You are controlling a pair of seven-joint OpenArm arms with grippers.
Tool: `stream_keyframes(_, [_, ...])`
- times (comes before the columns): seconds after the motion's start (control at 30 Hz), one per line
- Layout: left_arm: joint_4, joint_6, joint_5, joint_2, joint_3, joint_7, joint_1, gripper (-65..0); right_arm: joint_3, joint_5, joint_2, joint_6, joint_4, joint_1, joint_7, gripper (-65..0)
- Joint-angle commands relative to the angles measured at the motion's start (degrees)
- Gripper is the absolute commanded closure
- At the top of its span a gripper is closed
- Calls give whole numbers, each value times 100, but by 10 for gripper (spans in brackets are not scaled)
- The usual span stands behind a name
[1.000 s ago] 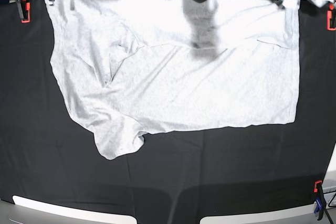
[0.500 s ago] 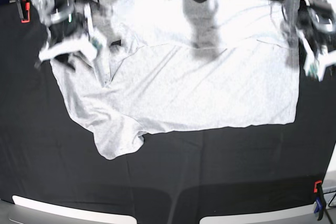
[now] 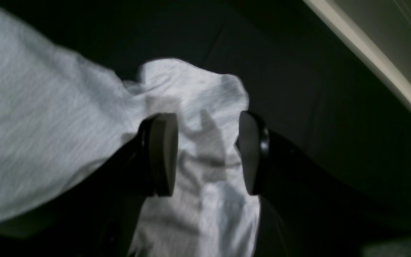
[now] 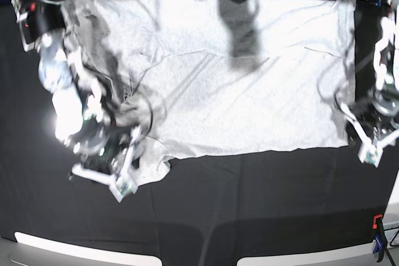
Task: Layout the t-shirt on the table in an organized manner, then fold the t-shirt properly
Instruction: 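Release the shoulder edge and move both grippers to the shirt's side edges, then grasp the side edges near the hem with both grippers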
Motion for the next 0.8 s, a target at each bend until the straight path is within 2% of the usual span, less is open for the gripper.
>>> stream_keyframes(0.0, [-120,42,-111,-109,-63,-74,-245,-251,50,179,74,-46,-177,367,149,-271])
stream_keyframes(0.07, [-570,42,-570,-107,-63,-22,-575,-252,50,697,66,-31,-820,861,243,-271])
stream_keyframes(0.17, [-1200,33,-1283,-90,-63,-17,-973,-252,55,1088,2,214,-1908,1620,278,-271])
stream_keyframes(0.27, [-1661,-9,-1379,42,-63,-22,-1248,-252,57,1504,-109,496,-3056,2326,310,-271])
stream_keyframes(0.4, [-1947,-50,-1530,282,-63,-98,-1368,-252,59,1816,-361,691,-4572,3132,380,-271])
stream_keyframes(0.53, [-1947,-334,-1674,518,-63,-144,-1353,-252,109,2293,-595,997,-5880,3676,562,-271])
stream_keyframes(0.6, [-1945,-369,-1729,612,-63,-144,-1355,-252,365,2498,-658,1152,-6205,3783,608,-271])
stream_keyframes(0.7, [-1945,-391,-1757,688,-63,-133,-1351,-252,1241,2848,-684,1307,-6260,3753,601,-271])
stream_keyframes(0.77, [-1945,-389,-1757,684,-63,-96,-1353,-252,2068,3185,-682,1690,-6260,3705,525,-271])
